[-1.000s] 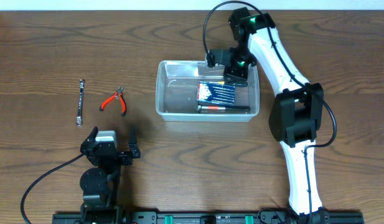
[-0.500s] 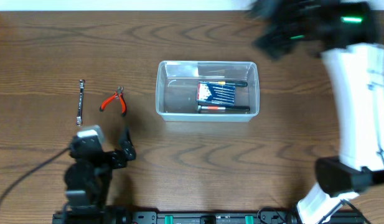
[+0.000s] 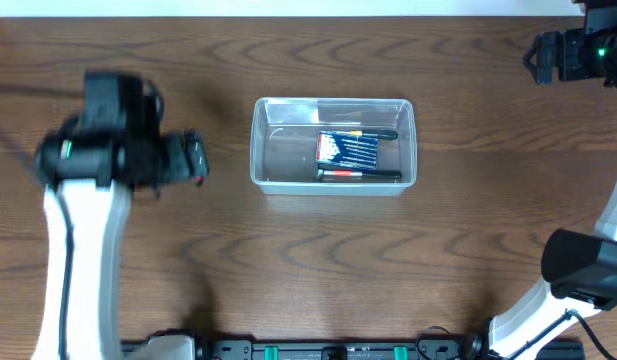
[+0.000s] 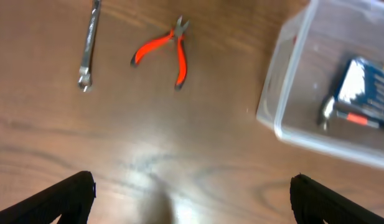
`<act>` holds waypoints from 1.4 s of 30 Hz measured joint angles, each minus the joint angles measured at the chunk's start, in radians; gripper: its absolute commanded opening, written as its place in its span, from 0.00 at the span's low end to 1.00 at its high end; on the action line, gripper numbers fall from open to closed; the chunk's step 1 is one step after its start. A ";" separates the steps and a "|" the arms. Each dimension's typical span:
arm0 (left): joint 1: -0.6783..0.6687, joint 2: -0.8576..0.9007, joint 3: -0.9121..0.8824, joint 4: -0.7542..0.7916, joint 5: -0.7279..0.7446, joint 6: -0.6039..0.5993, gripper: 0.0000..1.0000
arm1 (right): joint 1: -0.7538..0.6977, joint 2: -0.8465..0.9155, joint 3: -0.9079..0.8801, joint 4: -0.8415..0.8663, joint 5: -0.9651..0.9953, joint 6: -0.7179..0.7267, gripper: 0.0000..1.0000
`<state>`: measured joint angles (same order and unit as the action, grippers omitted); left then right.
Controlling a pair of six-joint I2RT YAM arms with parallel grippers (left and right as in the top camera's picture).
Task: Pack container
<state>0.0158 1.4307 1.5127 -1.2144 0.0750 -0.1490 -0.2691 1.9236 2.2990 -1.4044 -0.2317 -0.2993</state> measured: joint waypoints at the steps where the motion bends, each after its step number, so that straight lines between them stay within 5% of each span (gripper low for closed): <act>1: 0.000 0.039 0.008 0.019 0.000 0.001 0.98 | 0.000 0.000 0.000 0.000 0.000 0.003 0.99; 13: 0.001 0.364 0.014 0.107 -0.011 0.019 0.98 | 0.000 0.113 -0.002 -0.024 0.000 0.017 0.99; 42: 0.001 0.620 -0.013 0.278 -0.030 0.101 0.98 | 0.000 0.224 -0.004 -0.025 0.000 0.020 0.99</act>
<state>0.0166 2.0510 1.4998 -0.9363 0.0452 -0.0479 -0.2687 2.1479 2.2951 -1.4292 -0.2317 -0.2794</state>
